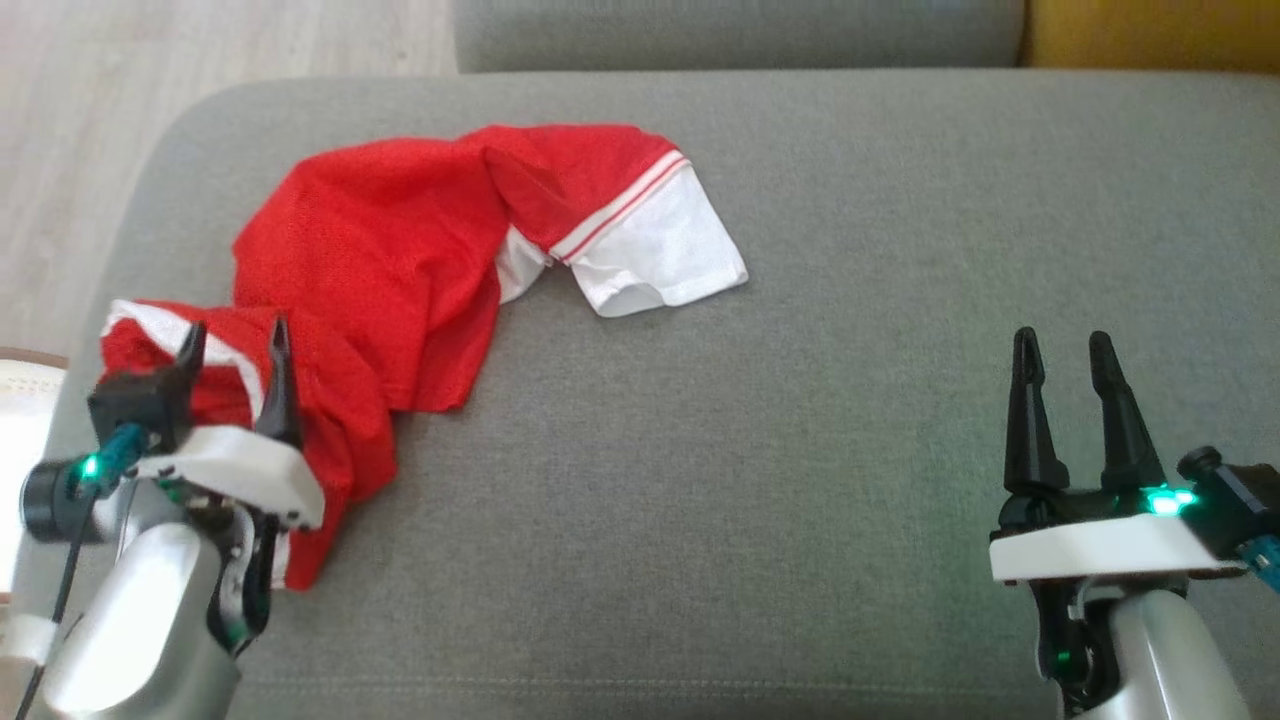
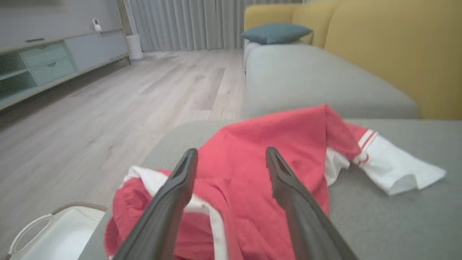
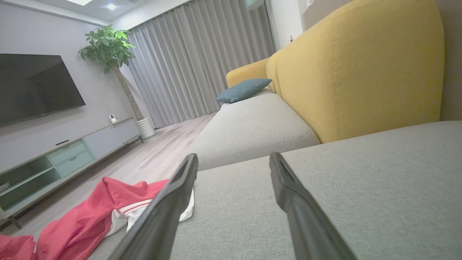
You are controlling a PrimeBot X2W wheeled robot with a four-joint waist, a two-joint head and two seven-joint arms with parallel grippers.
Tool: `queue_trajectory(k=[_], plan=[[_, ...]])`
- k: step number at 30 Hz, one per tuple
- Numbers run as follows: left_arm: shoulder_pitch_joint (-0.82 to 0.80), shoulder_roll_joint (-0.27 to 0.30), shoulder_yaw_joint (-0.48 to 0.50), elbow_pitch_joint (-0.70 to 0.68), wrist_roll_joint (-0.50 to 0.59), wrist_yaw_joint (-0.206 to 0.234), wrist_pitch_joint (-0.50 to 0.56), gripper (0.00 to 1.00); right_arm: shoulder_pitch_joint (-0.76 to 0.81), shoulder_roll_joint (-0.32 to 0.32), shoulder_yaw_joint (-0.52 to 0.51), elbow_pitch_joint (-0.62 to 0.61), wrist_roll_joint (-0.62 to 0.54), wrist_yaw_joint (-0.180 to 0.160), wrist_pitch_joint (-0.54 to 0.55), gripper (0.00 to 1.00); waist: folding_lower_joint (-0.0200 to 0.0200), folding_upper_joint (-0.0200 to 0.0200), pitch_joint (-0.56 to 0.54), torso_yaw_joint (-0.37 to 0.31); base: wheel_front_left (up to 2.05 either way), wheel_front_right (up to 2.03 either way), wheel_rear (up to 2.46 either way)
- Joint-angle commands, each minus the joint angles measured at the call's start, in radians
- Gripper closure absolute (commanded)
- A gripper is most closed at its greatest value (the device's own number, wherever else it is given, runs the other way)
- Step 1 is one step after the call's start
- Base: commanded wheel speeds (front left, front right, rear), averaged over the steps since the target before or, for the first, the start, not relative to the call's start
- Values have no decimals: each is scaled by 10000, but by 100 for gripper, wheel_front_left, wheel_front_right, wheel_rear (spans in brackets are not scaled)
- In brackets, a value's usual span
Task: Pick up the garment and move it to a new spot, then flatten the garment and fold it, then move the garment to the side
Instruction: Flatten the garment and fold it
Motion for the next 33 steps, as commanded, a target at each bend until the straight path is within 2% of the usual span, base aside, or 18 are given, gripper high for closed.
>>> queue_trajectory(k=[1, 9, 15, 28, 33], plan=[[-591, 206, 575, -593, 57, 134, -237, 0, -212, -56, 226, -284, -55, 77, -109, 0, 0, 0, -210, 147, 0, 0, 0], [495, -373, 796, -2760, 253, 532, -508, 0, 46, -56, 212, -253, -27, 77, -109, 0, 0, 0, -751, 374, 0, 0, 0], [1866, -1042, 1069, -3752, 330, 752, -523, 0, 224, -56, 187, -261, 8, 77, -109, 0, 0, 0, -913, 420, 0, 0, 0], [2096, -1597, 1351, -3508, 1061, 237, -525, 0, 154, -56, 272, -337, 23, 77, -109, 0, 0, 0, -669, 115, 0, 0, 0], [1535, -1480, 1171, -2952, 1258, 79, -279, 0, -51, -56, 284, -455, 11, 77, -109, 0, 0, 0, -186, -210, 0, 0, 0]])
